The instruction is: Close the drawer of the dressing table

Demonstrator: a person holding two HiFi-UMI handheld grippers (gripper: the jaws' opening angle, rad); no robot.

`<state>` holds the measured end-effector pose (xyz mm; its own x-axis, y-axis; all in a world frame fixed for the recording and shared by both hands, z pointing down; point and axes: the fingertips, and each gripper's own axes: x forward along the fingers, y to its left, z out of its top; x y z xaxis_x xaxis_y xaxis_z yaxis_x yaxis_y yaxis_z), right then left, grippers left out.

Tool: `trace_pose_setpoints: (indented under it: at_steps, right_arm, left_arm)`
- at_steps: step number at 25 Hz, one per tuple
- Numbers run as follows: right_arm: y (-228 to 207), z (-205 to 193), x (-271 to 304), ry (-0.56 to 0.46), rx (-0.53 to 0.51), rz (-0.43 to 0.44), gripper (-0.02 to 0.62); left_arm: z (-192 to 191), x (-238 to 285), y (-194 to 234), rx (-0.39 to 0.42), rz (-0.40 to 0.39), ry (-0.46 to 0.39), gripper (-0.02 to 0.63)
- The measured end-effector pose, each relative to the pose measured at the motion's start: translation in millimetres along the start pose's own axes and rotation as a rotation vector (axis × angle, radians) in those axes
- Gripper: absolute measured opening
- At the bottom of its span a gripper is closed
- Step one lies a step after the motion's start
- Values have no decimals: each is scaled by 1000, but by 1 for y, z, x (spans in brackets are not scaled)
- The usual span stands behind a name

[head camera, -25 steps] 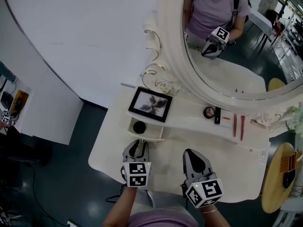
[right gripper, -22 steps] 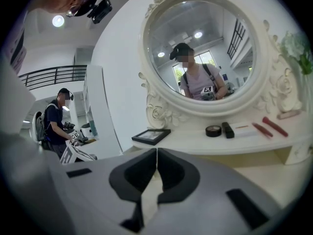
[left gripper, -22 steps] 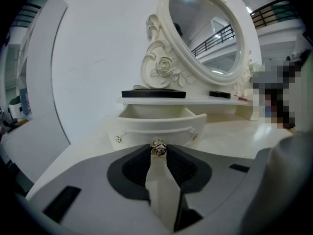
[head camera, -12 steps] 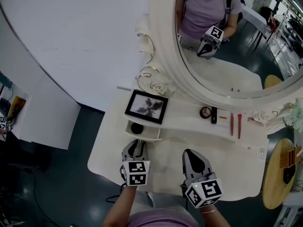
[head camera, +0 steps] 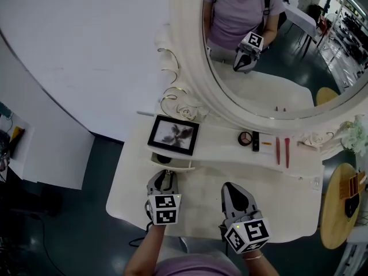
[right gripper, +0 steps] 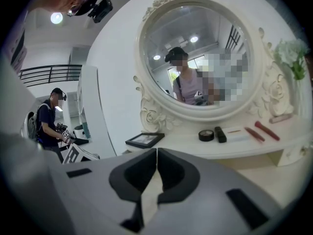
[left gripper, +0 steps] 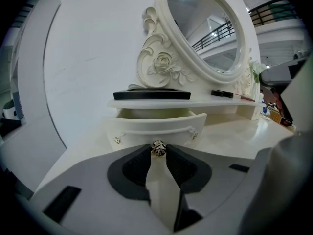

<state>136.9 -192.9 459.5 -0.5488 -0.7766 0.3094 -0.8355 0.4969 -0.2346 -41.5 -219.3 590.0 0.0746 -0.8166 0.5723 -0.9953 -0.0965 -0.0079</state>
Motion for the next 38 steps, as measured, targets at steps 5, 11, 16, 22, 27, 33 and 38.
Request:
trace_pose_setpoints:
  at_steps: [5, 11, 16, 22, 27, 33, 38]
  right_arm:
    - [-3, 2, 0, -7, 5, -24, 0]
    - [-8, 6, -1, -19, 10, -52, 0]
    - [-11, 8, -2, -26, 16, -74, 0]
    - [-15, 8, -1, -31, 24, -92, 0]
    - [-15, 10, 0, -33, 24, -101, 0]
    - [-16, 12, -1, -37, 23, -112, 0]
    - [-18, 11, -3, -37, 24, -122, 0]
  left_arm:
    - [4, 7, 0, 8, -11, 4, 101]
    - [10, 16, 2, 9, -16, 6, 101]
    - [14, 22, 2, 14, -22, 6, 101]
    - [20, 28, 2, 21, -27, 0, 101]
    - [25, 36, 2, 27, -32, -5, 101]
    - [31, 42, 3, 30, -33, -5, 101]
    - [31, 43, 3, 29, -30, -7, 101]
